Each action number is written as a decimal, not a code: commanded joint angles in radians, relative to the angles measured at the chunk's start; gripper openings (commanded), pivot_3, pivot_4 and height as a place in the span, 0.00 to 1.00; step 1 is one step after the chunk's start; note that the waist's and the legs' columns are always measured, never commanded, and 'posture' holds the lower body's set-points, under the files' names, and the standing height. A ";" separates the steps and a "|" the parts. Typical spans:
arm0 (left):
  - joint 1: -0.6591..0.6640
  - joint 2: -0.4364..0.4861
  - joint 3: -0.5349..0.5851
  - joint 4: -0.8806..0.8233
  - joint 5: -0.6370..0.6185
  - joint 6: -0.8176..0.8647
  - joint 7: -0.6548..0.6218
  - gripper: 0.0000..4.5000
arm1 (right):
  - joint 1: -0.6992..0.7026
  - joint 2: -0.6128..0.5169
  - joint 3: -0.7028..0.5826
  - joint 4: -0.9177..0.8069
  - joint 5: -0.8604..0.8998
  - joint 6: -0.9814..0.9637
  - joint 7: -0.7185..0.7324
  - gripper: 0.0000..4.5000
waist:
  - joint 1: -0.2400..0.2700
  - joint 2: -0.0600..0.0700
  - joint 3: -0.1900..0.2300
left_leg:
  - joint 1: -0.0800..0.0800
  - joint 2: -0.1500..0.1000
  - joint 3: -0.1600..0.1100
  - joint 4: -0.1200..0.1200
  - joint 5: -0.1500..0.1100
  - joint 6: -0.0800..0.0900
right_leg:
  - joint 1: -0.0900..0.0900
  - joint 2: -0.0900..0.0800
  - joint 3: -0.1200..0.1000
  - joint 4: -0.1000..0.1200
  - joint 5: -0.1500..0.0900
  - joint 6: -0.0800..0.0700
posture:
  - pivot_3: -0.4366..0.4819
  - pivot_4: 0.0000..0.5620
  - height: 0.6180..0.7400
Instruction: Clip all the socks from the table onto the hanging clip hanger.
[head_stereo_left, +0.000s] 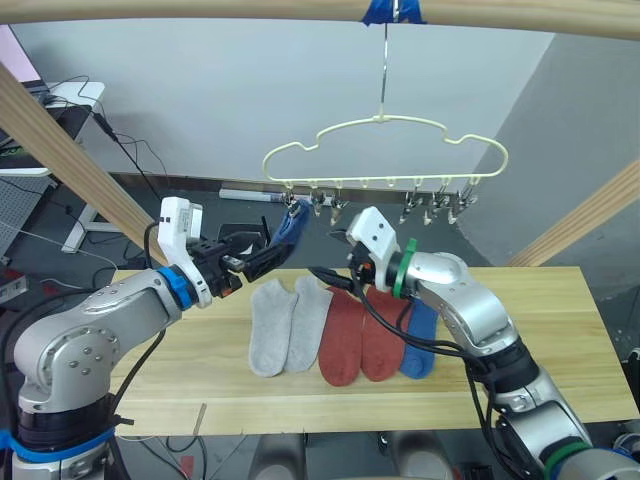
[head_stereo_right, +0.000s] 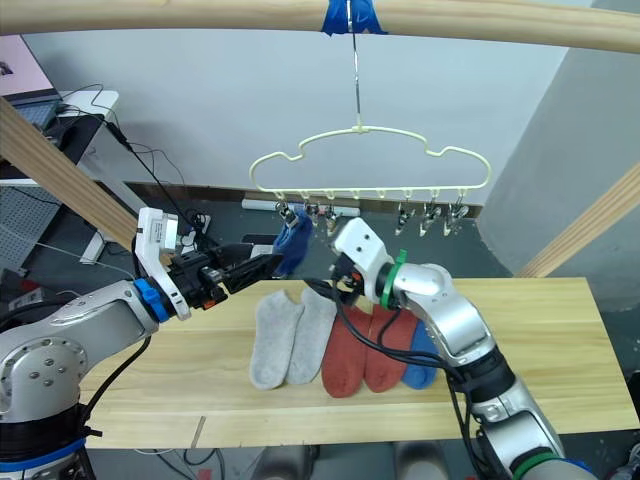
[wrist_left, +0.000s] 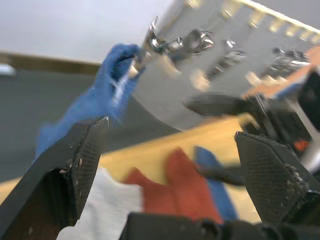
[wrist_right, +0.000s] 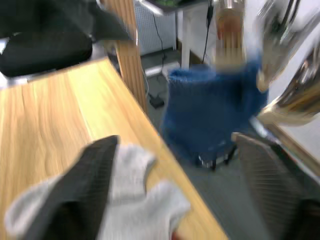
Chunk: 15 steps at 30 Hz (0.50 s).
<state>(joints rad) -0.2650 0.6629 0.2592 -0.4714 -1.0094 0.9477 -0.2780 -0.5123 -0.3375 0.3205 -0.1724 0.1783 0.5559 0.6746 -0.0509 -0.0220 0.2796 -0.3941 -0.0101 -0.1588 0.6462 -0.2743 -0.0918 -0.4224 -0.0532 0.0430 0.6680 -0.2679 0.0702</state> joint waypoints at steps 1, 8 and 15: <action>0.017 -0.019 -0.081 -0.084 0.123 -0.105 -0.030 1.00 | 0.046 -0.072 -0.075 -0.121 0.032 0.006 0.034 1.00 | 0.000 0.000 0.000 | 0.000 0.000 0.000 0.000 0.000 0.000 | 0.000 0.000 0.000 -0.001 0.000 0.000 | 0.43 0.47 1.00; 0.084 -0.080 -0.164 -0.125 0.311 -0.269 -0.051 1.00 | 0.121 -0.164 -0.195 -0.301 0.172 0.113 0.070 1.00 | -0.015 0.000 0.000 | -0.001 0.002 0.001 -0.001 -0.001 0.002 | 0.000 0.000 0.000 -0.002 0.000 0.000 | 0.41 0.49 1.00; 0.204 -0.256 -0.314 -0.158 0.602 -0.536 0.027 0.63 | 0.172 -0.158 -0.288 -0.452 0.292 0.206 0.004 1.00 | -0.012 0.001 0.000 | -0.001 0.001 0.002 0.001 -0.002 0.005 | 0.001 0.000 0.001 -0.002 0.002 0.000 | 0.37 0.49 1.00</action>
<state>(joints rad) -0.0551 0.4217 -0.0213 -0.5856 -0.4697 0.4747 -0.2620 -0.3444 -0.5015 0.0513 -0.5721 0.4476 0.7575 0.6985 -0.0631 -0.0213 0.2793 -0.3948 -0.0091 -0.1572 0.6471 -0.2759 -0.0868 -0.4213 -0.0529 0.0436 0.6657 -0.2653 0.0697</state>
